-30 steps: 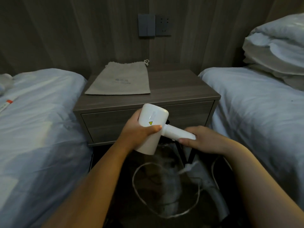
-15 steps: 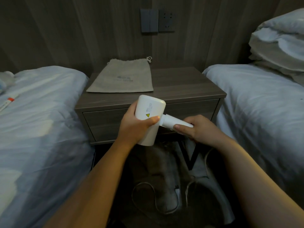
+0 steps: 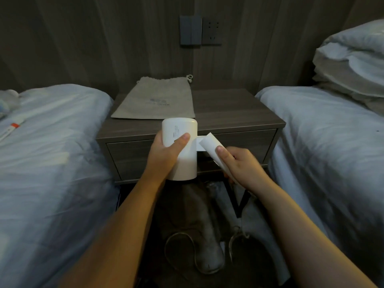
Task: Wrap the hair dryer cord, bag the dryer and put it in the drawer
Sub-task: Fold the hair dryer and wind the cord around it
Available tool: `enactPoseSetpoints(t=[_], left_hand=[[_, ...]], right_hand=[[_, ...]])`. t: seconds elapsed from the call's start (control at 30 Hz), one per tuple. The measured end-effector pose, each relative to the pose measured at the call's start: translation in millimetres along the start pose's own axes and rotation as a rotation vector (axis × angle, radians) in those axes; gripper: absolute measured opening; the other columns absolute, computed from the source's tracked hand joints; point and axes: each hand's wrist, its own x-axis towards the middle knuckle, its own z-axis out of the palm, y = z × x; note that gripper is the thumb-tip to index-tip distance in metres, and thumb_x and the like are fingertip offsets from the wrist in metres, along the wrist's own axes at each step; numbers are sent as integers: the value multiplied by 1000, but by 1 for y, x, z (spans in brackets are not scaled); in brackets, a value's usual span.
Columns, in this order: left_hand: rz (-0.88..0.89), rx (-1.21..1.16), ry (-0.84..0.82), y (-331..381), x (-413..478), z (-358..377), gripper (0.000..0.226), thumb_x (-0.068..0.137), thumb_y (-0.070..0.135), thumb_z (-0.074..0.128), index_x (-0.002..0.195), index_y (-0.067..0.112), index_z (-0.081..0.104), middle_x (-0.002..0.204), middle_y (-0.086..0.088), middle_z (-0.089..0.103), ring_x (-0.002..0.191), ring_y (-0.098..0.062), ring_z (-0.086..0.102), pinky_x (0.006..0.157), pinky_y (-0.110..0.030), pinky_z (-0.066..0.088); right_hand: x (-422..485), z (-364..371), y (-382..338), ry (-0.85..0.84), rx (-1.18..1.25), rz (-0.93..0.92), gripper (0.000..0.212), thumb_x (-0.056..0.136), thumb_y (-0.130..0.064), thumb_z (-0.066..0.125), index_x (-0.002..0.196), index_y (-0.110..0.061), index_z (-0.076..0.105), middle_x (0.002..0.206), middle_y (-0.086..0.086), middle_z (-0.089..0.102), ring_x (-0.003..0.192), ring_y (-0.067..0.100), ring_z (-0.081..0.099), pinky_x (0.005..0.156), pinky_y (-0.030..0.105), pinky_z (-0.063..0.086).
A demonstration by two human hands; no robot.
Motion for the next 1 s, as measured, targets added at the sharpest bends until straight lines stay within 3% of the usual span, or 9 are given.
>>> enactPoseSetpoints(t=[0.13, 0.27, 0.33, 0.43, 0.53, 0.67, 0.73, 0.83, 1.0], left_hand=[[48, -42, 100, 0, -5, 3, 39, 84, 31, 64, 119, 21, 50, 101, 6, 58, 89, -9, 58, 65, -20, 47], [93, -73, 160, -2, -8, 4, 49, 83, 30, 64, 127, 23, 44, 103, 9, 54, 90, -9, 57, 66, -19, 47], [37, -159, 163, -7, -10, 12, 44, 84, 32, 63, 123, 28, 42, 100, 10, 54, 89, -9, 57, 64, -21, 47], [-180, -385, 116, -7, -20, 24, 39, 85, 38, 59, 117, 35, 37, 103, 2, 58, 91, -17, 61, 66, -31, 52], [-238, -397, -57, -9, -14, 19, 54, 84, 38, 61, 129, 33, 34, 115, -3, 59, 101, -23, 63, 76, -39, 56], [-158, -255, -97, -6, -1, 1, 85, 76, 29, 73, 142, 37, 20, 128, -2, 49, 109, -25, 58, 90, -48, 53], [-31, -132, -114, -1, 2, -8, 85, 77, 19, 73, 143, 38, 22, 121, 5, 48, 105, -17, 56, 87, -39, 53], [83, 123, -313, 6, 3, -19, 73, 74, 15, 75, 134, 39, 38, 127, 6, 47, 110, -14, 53, 83, -31, 53], [65, 353, -557, 10, -5, -26, 88, 60, 28, 83, 132, 43, 35, 126, 13, 45, 112, -11, 50, 87, -30, 52]], right_hand=[[-3, 10, -2, 123, 8, 4, 50, 89, -52, 46, 53, -17, 44, 50, 6, 54, 48, 23, 54, 52, 37, 46], [-9, 14, -6, 194, 0, 22, 54, 88, -55, 46, 57, -11, 51, 61, 19, 60, 60, 36, 60, 57, 45, 50], [-12, 20, -11, 227, 59, 34, 52, 89, -54, 45, 57, -13, 51, 60, 16, 59, 58, 33, 58, 54, 41, 48], [-14, 30, -16, 279, 181, 86, 50, 89, -56, 42, 65, -15, 57, 62, 3, 60, 59, 19, 58, 54, 35, 47], [-4, 21, -15, 258, 129, 80, 47, 89, -56, 43, 61, -19, 52, 59, -1, 54, 56, 16, 53, 53, 34, 44], [11, -3, -19, 196, -57, -27, 47, 88, -55, 46, 55, -21, 45, 55, -4, 48, 55, 15, 47, 54, 33, 36], [13, -14, -23, 157, -113, -80, 47, 87, -54, 48, 53, -22, 43, 55, -4, 47, 55, 15, 45, 56, 35, 36], [15, -31, -22, 69, -173, -109, 47, 86, -54, 50, 52, -22, 44, 54, -4, 47, 55, 14, 45, 58, 35, 36], [12, -50, -24, -84, -266, -190, 44, 85, -54, 51, 57, -20, 54, 59, -1, 53, 59, 18, 50, 59, 34, 37]])
